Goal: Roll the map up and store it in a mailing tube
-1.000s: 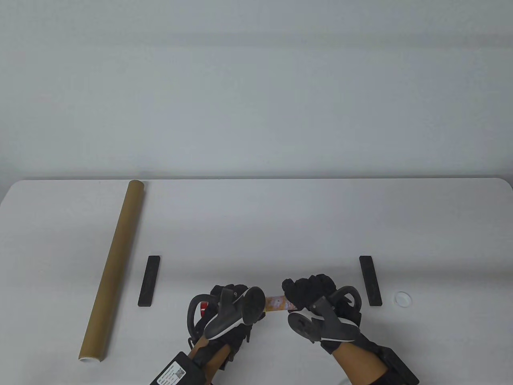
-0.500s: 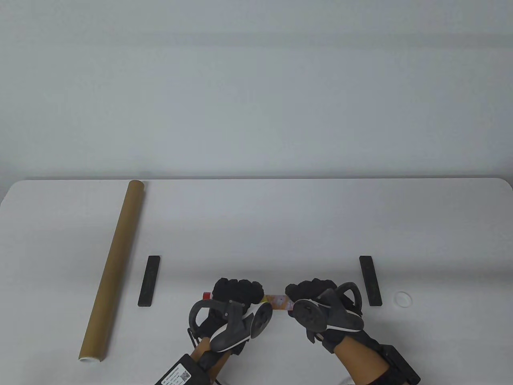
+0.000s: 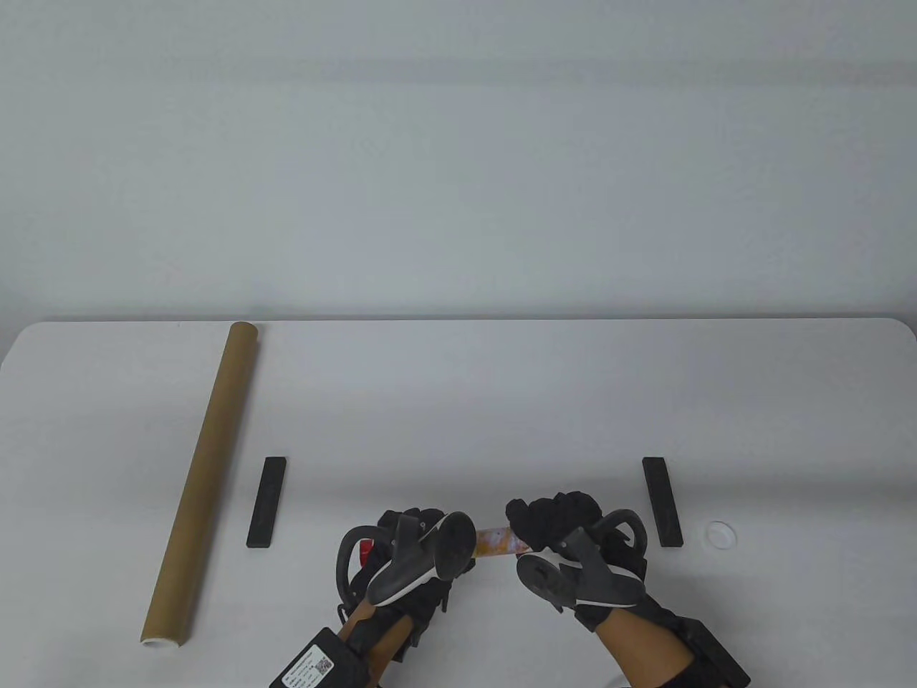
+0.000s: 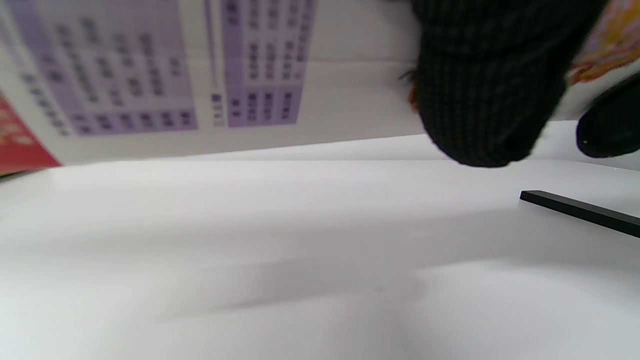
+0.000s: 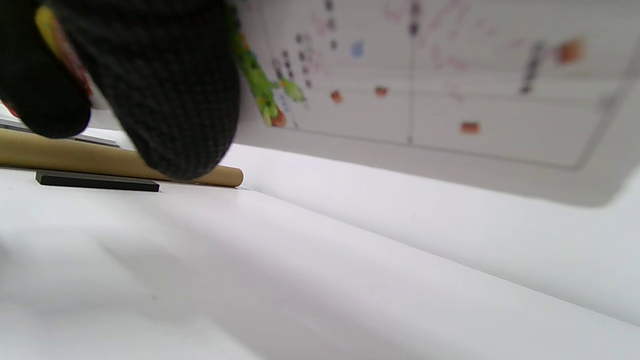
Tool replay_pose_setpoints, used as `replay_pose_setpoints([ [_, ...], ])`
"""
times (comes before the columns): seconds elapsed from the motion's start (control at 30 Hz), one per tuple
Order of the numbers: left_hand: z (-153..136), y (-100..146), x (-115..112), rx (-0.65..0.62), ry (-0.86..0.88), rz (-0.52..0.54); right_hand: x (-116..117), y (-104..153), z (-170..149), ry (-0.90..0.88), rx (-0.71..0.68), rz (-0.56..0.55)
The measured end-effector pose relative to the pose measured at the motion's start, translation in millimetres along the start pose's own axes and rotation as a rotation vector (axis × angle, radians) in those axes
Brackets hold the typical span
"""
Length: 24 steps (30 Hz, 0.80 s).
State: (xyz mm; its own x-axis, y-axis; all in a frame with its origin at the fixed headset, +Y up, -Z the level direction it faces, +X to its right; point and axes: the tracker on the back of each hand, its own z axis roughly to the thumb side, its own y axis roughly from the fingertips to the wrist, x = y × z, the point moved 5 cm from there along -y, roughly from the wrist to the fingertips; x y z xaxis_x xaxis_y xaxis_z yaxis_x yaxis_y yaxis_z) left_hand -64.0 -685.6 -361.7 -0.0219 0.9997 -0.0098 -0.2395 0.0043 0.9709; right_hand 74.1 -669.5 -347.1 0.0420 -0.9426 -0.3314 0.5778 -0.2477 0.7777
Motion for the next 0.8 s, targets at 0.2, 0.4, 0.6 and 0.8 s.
replay_pose_setpoints([
  [0.2, 5.9, 4.3, 4.2, -0.012, -0.07, 0.093, 3.8, -1.6, -4.6, -0.051, 0.011, 0.045],
  [0.4, 16.2, 12.3, 14.5, -0.039, -0.206, 0.242, 8.5, -2.5, -13.2, -0.168, 0.038, 0.088],
  [0.6, 14.6, 10.4, 13.8, -0.039, -0.18, 0.207, 7.2, -1.6, -11.2, -0.144, 0.028, 0.071],
  [0.8, 5.5, 4.1, 6.6, -0.006, -0.079, 0.082, 0.8, 0.7, -3.2, -0.037, 0.007, 0.015],
])
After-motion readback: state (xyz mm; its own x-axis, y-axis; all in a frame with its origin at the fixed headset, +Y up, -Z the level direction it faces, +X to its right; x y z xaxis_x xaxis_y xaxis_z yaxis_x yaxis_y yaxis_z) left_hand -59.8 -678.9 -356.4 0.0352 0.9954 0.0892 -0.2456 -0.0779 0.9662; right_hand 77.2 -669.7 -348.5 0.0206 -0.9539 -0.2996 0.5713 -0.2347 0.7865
